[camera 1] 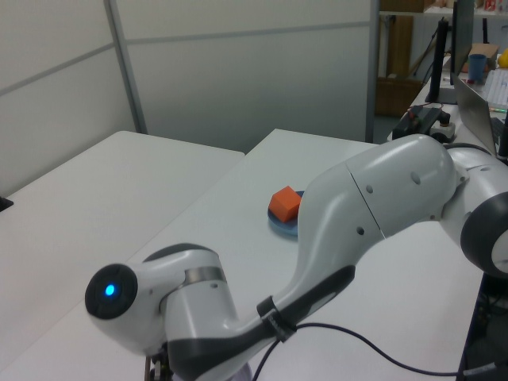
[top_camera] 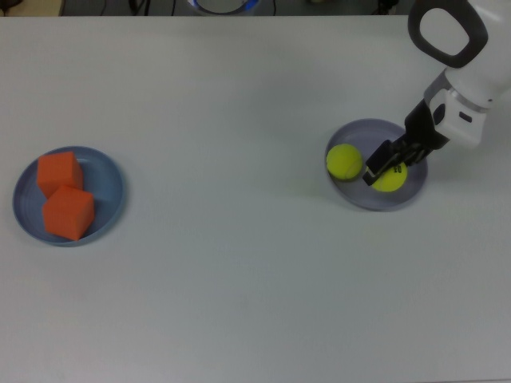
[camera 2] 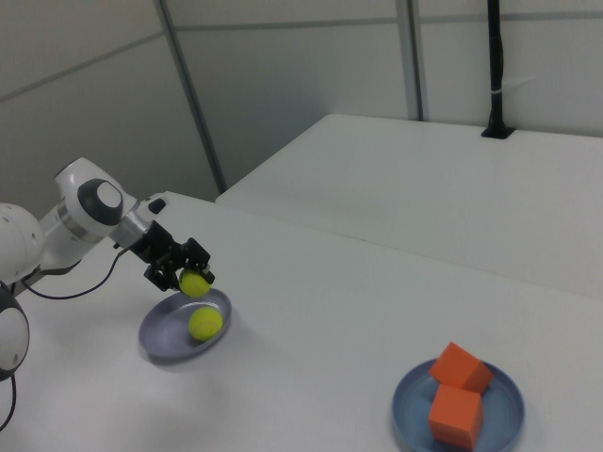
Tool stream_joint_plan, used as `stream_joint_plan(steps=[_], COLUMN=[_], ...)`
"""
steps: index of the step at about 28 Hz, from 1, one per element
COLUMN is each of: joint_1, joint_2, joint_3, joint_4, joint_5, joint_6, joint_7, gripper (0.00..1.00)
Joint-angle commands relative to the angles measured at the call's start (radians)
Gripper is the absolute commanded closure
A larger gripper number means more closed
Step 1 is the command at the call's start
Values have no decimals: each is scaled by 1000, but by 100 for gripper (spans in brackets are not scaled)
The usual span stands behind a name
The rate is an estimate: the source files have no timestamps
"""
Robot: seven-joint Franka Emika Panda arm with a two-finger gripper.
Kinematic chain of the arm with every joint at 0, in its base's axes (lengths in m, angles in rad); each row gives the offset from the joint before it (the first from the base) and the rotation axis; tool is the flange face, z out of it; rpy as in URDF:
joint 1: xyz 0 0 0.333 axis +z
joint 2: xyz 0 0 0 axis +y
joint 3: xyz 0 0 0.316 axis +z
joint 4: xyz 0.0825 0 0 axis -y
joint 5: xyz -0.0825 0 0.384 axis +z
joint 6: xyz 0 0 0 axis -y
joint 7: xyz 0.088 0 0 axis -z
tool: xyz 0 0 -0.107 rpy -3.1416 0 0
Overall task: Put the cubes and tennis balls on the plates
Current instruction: 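Carry the second tennis ball onto the lavender plate beside the first, then open the gripper and lift away from the balls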
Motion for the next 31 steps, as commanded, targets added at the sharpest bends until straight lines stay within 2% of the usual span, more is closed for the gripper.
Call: stream_joint_plan(steps=[1, 3, 5, 6, 7, 8, 10, 22, 28, 31], joint_1=[32, 35, 33, 33, 33, 33, 33, 24, -32, -88], joint_2=[-14, -13, -13, -13, -13, -13, -13, -34, -112, -170], joint_3=[-5, -5, -5, -5, -5, -5, -5, -11, -20, -20], joint_4=[-42, -49, -58, -61, -62, -64, -67, -41, -41, -39], joint_5=[-20, -17, -16, -14, -11, -8, -8, 12, 70, 125], joint_6=[19, 16, 14, 14, 14, 11, 7, -5, -5, -5], joint_7=[46, 54, 54, 55, 55, 66, 81, 112, 109, 103], gripper=[77, 61, 60, 55, 43, 18, 0, 0, 0, 0])
